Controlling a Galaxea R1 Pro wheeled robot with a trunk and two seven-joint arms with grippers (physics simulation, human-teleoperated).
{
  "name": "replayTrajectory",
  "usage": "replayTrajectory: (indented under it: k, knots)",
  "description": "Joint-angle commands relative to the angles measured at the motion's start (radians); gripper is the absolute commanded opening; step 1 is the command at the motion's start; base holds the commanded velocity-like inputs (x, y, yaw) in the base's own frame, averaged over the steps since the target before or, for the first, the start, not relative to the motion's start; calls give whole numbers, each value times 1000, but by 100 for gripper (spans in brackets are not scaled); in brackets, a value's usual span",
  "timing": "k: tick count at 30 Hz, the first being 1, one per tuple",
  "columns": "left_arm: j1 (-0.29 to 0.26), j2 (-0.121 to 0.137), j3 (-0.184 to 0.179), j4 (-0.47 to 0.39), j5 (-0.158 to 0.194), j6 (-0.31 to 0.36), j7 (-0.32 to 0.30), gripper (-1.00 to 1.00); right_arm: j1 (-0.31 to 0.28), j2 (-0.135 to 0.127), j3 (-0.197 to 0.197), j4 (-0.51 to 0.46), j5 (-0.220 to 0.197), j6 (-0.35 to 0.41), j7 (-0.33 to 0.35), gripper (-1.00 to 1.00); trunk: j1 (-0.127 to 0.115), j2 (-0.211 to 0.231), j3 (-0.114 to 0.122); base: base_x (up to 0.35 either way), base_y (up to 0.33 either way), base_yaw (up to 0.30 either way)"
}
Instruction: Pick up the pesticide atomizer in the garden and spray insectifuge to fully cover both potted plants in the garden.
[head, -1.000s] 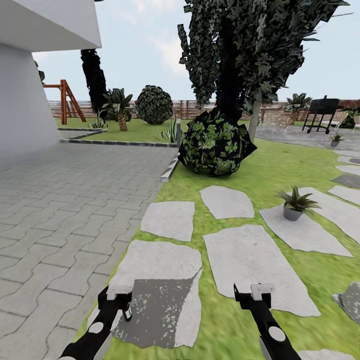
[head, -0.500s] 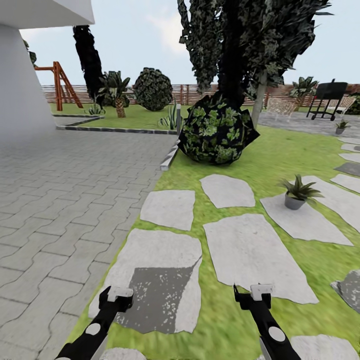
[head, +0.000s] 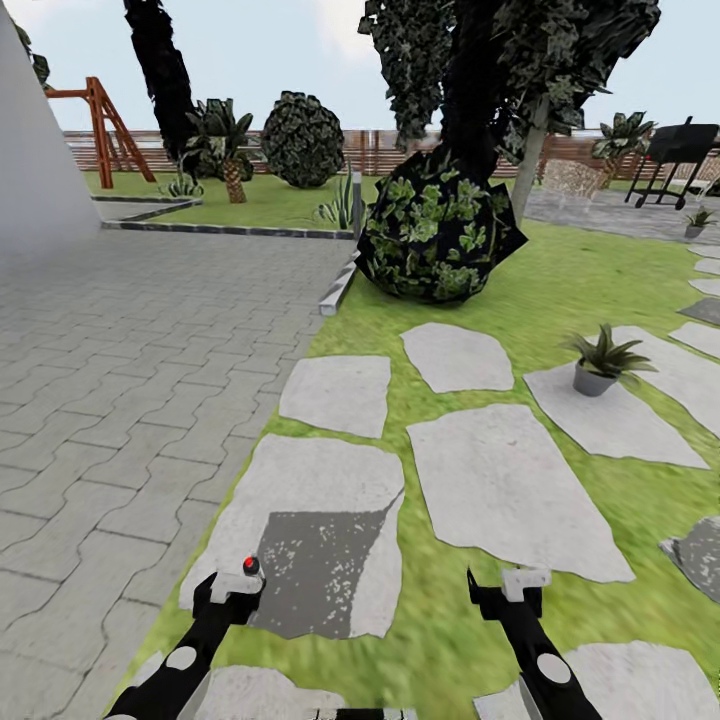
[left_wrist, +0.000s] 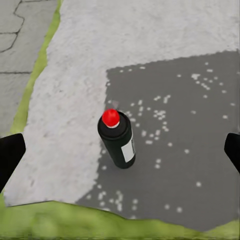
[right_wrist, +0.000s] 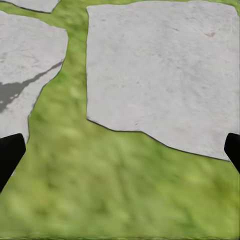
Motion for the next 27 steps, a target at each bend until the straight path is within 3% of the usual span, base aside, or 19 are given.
replayTrajectory:
  k: [1,27]
  knots:
    - [-1,-1,7,1,-11,-4,1,100,0,0,-1,1,10,-2,-4,100,0,-1,-6,0,0,0]
    - [-1,-1,7,2,-11,-5,1,100,-1,0,-1,3,10,-2,-4,100,12,-7,-148,0,0,0]
